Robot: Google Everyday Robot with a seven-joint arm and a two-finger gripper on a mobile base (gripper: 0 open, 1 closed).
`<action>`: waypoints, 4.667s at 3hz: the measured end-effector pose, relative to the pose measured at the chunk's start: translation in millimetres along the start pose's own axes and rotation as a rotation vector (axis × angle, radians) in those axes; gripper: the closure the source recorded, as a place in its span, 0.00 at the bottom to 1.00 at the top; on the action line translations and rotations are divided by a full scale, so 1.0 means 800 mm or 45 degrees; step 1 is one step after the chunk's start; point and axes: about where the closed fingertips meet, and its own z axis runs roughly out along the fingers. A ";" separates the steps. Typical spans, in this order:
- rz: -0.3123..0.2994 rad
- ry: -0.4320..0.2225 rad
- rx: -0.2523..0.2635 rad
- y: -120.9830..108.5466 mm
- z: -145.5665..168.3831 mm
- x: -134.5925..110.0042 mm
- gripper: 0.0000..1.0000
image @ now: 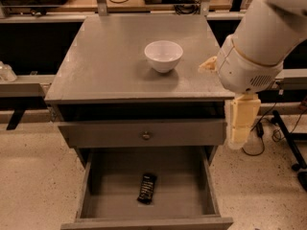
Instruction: Pick rxbar chocolate from middle drawer and place on counter
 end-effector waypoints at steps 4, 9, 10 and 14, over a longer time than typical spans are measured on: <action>-0.483 -0.022 -0.308 0.041 0.115 -0.021 0.00; -1.105 0.021 -0.287 0.072 0.306 -0.029 0.00; -1.126 0.018 -0.220 0.064 0.316 -0.037 0.00; -1.490 -0.048 -0.090 0.037 0.489 -0.140 0.00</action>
Offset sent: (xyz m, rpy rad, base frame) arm -0.0242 0.0210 -0.0462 -0.0320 0.1468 0.2263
